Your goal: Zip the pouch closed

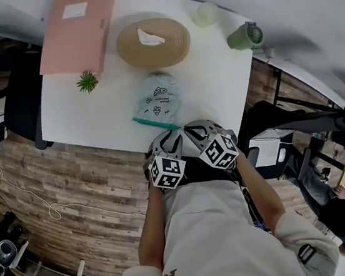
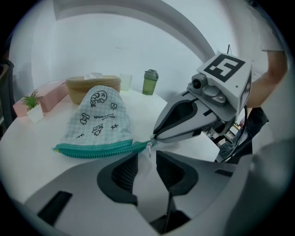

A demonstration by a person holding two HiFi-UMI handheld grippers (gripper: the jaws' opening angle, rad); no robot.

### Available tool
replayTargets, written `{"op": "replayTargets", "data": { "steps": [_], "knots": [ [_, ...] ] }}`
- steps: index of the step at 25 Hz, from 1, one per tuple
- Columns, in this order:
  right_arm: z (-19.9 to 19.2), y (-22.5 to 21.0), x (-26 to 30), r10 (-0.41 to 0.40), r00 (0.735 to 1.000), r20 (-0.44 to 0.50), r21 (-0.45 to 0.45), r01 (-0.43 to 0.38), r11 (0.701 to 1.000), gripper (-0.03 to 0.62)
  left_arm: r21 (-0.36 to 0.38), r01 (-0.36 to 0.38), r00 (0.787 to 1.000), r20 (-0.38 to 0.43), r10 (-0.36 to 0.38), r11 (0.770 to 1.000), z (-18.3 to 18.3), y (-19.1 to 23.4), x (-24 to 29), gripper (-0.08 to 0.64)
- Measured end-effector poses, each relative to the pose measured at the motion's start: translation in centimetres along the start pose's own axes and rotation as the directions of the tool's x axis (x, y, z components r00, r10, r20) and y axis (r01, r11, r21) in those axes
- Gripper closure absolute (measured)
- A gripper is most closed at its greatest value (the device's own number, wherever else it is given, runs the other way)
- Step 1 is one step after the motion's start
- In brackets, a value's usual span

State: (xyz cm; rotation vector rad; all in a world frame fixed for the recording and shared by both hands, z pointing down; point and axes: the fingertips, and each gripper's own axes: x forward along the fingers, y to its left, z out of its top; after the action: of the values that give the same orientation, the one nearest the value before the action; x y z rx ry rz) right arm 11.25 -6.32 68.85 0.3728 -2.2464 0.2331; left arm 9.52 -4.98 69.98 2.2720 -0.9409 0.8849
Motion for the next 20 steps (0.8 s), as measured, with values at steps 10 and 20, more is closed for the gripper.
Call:
{"op": "replayTargets", "data": {
  "steps": [10,20],
  "knots": [
    [0.63,0.39,-0.29,0.003,0.999,0.032,0.052,-0.005,0.999,0.584,0.011,-0.004,1.0,0.003,0.004,1.0,0.4,-0.23,0.28,0.487],
    [0.55,0.47,-0.27,-0.021,0.999,0.026,0.047,0.019,0.999,0.586,0.063,-0.024,1.0,-0.011,0.025,0.998,0.51,-0.11,0.21,0.56]
  ]
}}
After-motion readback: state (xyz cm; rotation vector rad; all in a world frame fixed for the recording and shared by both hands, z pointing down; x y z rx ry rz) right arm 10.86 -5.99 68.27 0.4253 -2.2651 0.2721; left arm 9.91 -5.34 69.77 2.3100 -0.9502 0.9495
